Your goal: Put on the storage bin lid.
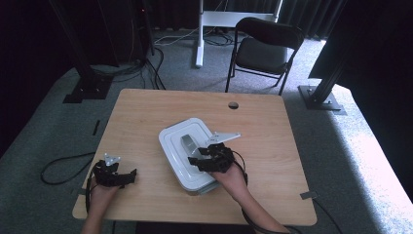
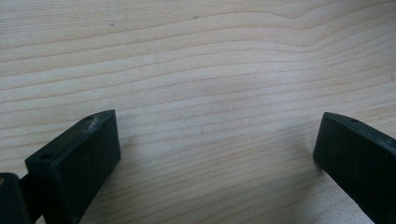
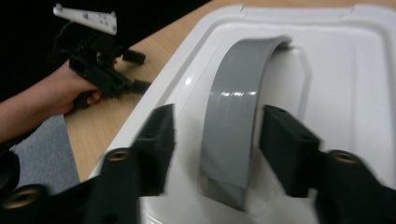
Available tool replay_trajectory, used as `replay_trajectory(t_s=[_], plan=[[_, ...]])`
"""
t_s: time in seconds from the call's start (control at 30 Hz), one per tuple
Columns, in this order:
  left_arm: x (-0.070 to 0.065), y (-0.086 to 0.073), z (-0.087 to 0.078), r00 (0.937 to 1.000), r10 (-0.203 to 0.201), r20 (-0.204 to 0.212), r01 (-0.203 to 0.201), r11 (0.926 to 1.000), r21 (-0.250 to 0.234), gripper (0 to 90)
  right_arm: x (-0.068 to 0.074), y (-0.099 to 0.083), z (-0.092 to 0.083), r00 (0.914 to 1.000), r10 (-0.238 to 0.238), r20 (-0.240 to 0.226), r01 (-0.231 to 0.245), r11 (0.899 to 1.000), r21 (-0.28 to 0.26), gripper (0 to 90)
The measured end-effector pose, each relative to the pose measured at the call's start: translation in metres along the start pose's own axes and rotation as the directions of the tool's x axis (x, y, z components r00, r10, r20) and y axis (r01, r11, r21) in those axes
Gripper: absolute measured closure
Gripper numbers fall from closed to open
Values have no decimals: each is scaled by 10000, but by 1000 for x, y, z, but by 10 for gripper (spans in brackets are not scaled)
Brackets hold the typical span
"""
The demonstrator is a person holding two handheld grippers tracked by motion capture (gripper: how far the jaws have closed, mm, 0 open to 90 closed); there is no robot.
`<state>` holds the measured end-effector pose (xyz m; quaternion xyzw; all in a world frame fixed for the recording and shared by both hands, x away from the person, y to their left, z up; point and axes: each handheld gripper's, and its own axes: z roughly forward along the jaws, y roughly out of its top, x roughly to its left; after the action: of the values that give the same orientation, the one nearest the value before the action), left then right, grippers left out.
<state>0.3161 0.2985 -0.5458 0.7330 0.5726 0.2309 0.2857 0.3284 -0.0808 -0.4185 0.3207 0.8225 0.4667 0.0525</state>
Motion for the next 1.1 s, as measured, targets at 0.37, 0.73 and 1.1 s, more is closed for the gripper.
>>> replay_trajectory(t_s=[0.37, 0.73, 1.1], plan=[[-10, 6, -3, 9991, 12, 422, 3, 9994, -346, 11, -26, 2, -18, 9976, 16, 698, 56, 9947, -1024, 134], [-28, 17, 0, 9969, 473, 625, -448, 9981, -416, 11, -73, -8, -37, 9782, 870, 1883, -543, 9835, -1726, 130], [-40, 29, 3, 9935, 783, 824, -746, 9961, -461, 11, -120, -36, -32, 9358, 1844, 3006, -1479, 9790, -1400, 129]])
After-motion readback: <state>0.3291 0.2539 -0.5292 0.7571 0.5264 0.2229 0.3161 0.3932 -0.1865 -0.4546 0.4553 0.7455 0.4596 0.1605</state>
